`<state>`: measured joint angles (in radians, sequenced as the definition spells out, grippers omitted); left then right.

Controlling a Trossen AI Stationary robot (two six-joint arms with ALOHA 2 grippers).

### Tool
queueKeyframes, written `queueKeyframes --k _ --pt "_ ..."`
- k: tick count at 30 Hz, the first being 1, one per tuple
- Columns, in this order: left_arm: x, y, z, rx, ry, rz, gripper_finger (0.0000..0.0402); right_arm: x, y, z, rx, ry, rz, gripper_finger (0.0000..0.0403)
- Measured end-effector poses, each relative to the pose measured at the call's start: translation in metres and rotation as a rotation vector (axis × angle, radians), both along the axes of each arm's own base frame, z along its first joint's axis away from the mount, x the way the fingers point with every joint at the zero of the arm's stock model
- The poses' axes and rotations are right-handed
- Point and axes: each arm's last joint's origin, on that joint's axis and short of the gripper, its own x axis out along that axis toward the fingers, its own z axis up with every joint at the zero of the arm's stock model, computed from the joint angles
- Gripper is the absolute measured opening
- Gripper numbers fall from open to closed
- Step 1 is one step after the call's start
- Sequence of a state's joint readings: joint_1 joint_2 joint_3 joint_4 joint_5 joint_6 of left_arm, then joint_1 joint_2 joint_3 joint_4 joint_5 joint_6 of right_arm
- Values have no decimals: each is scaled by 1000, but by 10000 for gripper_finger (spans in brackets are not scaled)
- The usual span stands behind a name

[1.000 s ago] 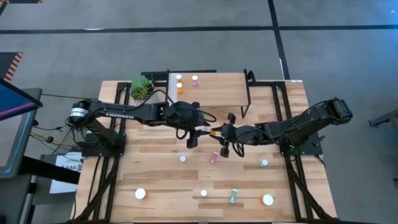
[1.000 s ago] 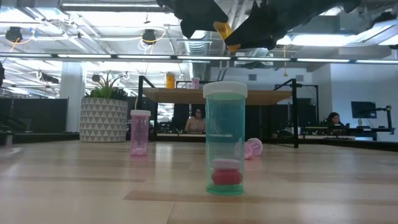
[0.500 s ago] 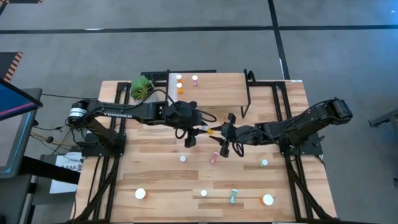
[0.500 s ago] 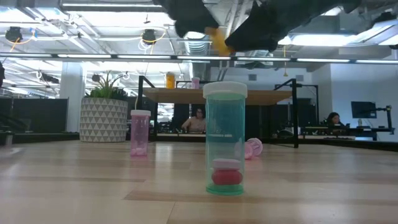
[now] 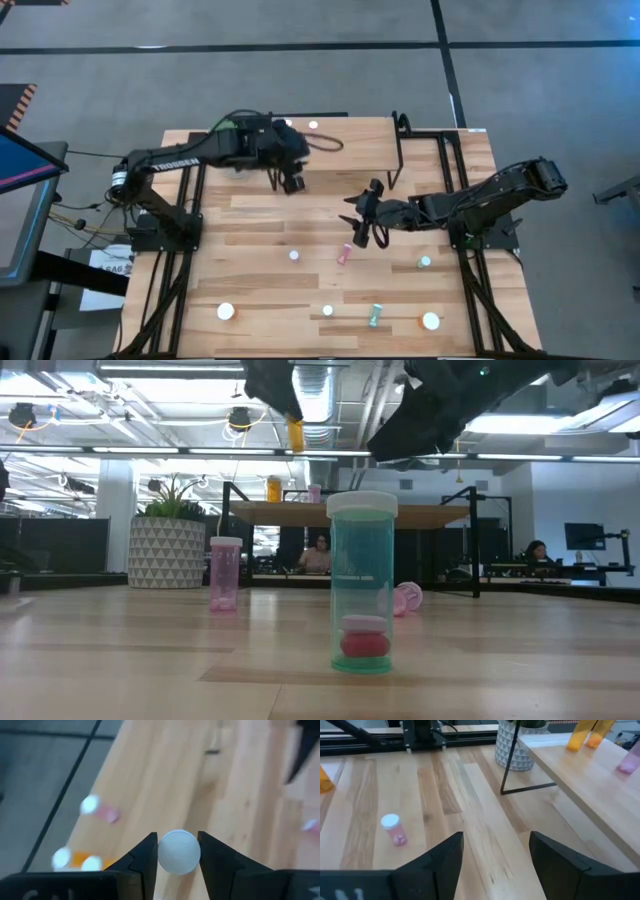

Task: Pick and place medicine bottles onto shelf by color
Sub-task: Put the small orange pill bottle on the shelf aligned with the other small orange pill bottles

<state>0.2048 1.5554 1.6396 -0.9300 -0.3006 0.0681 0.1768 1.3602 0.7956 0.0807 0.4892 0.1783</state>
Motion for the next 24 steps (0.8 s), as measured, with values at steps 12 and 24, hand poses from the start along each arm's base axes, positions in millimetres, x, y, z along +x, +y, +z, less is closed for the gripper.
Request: queueKeyframes --k 12,24 --pt "-18 44 -7 -121 38 110 110 0 0 0 0 1 1 250" --pt "-5 45 -29 -163 128 122 110 -2 0 -3 0 32 0 250"
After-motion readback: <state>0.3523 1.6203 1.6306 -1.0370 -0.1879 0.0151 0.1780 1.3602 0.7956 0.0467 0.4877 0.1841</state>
